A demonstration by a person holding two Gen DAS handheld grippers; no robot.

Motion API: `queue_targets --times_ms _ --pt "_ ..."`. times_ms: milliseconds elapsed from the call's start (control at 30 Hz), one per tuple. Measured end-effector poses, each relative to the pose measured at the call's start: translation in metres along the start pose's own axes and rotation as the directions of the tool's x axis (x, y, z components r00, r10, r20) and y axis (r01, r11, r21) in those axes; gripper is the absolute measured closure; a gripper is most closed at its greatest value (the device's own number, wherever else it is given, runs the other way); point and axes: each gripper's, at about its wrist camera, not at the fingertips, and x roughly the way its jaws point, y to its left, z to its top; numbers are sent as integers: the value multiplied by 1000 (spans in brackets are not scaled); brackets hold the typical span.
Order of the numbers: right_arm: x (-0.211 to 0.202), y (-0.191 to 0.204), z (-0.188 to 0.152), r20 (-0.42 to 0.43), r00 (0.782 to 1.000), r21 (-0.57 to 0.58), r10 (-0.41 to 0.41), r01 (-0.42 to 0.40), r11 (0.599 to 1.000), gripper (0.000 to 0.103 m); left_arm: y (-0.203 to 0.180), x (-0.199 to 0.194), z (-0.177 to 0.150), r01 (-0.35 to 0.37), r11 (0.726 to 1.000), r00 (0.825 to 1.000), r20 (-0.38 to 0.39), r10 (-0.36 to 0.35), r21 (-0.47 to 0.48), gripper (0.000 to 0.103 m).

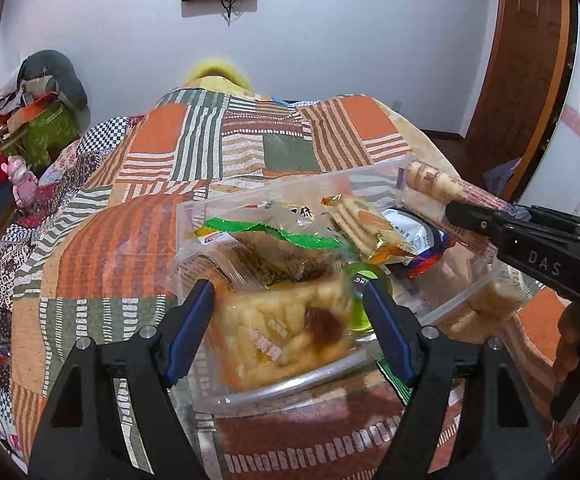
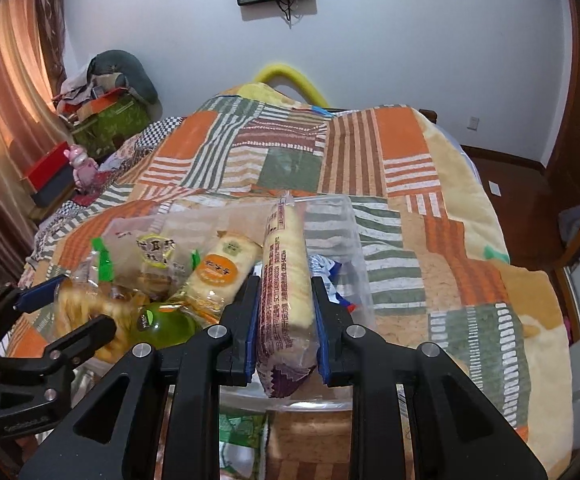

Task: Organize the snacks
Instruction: 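Drop the nut pack and biscuit roll into the box, opening both tools, then grasp the green packet with left tool while right tool grasps the bread loaf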

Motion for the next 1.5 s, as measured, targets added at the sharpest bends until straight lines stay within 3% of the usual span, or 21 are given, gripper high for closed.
queue_targets --times_ms 233,300,533,700,800,1167,1400,1500 --pt "-13 -4 0 -18 1000 -20 -11 11 1000 77 5 -9 -1 55 997 998 -18 -56 -56 26" --pt "-19 -9 -2 -18 1000 -21 -21 20 1000 72 5 -17 -1 66 996 998 -8 -66 -61 26" --pt "-40 -36 -14 -31 999 11 -38 38 999 69 -3 -45 -3 69 997 997 45 -68 -35 21" --pt "-43 -54 -28 -66 995 48 -72 76 996 37 -15 -56 -11 65 998 997 51 -65 10 14" --pt "-35 -60 -35 -106 991 65 -81 89 994 33 -20 -54 -18 74 997 997 31 -75 13 13" --pt "9 -72 -52 -225 972 102 -75 100 990 32 -33 -36 -44 109 994 992 -65 -108 8 13" --pt "-1 -77 -61 -213 975 92 -61 82 992 49 -56 -19 -53 139 990 984 -119 -134 30 13" --pt "-9 -76 -68 -211 975 68 -62 78 995 50 -68 -9 -55 148 988 979 -144 -141 39 13"
